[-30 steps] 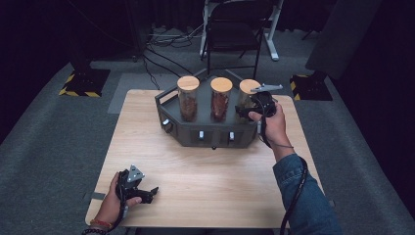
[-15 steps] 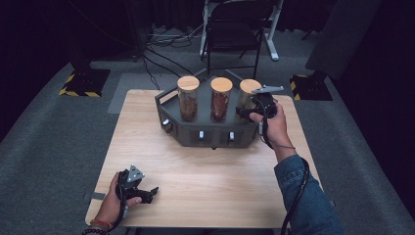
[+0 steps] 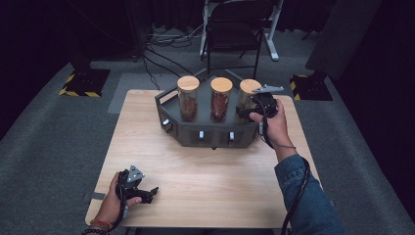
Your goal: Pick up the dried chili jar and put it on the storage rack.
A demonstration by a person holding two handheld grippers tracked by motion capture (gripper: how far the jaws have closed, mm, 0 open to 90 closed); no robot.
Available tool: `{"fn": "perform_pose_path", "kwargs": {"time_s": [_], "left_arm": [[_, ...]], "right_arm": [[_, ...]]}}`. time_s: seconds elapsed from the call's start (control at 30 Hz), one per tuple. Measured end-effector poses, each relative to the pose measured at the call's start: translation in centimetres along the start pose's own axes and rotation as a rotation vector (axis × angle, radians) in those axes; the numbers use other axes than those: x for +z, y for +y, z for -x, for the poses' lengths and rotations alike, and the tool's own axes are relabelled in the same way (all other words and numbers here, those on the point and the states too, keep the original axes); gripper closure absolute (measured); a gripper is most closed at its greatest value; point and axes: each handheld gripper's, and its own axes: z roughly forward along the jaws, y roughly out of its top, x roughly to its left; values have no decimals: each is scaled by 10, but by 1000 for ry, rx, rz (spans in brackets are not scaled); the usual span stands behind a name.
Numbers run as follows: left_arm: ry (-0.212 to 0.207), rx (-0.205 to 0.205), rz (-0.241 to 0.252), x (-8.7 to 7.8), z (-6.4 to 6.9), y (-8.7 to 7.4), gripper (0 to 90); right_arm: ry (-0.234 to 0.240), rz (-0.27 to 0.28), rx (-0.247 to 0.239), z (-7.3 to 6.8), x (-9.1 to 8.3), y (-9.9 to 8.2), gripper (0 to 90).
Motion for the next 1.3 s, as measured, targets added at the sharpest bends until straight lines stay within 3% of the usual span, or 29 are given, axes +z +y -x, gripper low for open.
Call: {"fn": "perform_pose_path", "kwargs": {"time_s": [0.17,0.83,1.3], "left_arm": [[0,0,0,0,0,0,2],[0,0,0,0,0,0,2],[0,0,0,0,0,0,2]], "right_arm": [[-11,7,-13,-1,-1,0,37],[28,22,-76,-8,0,1,21],[-3,-3,-106,-7,-12,0,22]]}}
